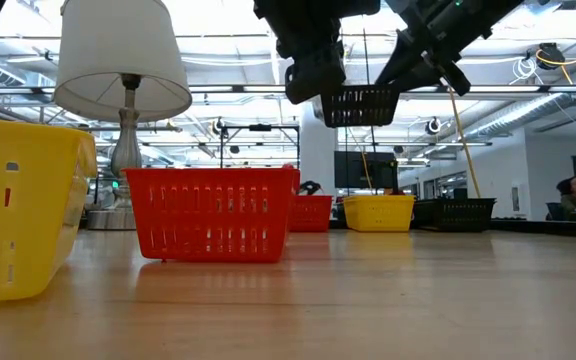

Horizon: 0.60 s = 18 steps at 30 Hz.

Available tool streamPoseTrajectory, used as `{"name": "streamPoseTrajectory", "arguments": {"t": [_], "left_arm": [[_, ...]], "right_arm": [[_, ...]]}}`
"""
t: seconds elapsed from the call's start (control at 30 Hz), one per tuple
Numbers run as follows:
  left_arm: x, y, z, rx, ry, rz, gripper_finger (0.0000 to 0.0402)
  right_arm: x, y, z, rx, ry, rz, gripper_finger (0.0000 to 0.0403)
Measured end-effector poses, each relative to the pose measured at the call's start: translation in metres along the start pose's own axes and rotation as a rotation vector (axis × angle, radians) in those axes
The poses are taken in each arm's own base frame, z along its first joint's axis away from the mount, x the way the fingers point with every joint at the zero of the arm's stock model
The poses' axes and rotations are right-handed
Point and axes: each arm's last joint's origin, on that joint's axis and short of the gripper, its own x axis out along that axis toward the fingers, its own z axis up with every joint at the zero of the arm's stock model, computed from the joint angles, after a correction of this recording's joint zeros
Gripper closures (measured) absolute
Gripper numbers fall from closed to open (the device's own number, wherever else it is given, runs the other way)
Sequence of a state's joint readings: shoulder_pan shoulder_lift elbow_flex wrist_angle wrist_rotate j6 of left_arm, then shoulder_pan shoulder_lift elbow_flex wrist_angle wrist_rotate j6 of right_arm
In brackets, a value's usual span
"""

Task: Stack baskets by color
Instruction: Stack the bottom black bin on top of the black bin

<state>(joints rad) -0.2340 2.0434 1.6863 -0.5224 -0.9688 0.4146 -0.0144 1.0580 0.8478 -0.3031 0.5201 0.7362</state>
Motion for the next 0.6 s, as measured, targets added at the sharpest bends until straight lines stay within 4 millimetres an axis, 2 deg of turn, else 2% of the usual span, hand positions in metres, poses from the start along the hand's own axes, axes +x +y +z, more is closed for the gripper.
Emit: {"name": "streamPoseTrajectory", "arguments": {"t": [0.23, 0.33, 0.6], "left_arm": [[0.0006, -0.0008, 0.0, 0.002, -0.001, -0.004, 0.0391], [0.0005, -0.0012, 0.0002, -0.004, -0.005, -0.013, 0.038], [-0.0016, -0.0009, 0.0052, -0.1, -0.042, -0.012, 0.0245]], "right_arm": [[0.0006, -0.0008, 0.0009, -0.011, -0.002, -0.004, 0.0385], [0.0005, -0.0008, 0.0011, -0.012, -0.004, -0.004, 0.0396], [-0.0012, -0.002, 0.0017, -0.04, -0.006, -0.008, 0.0393]]}}
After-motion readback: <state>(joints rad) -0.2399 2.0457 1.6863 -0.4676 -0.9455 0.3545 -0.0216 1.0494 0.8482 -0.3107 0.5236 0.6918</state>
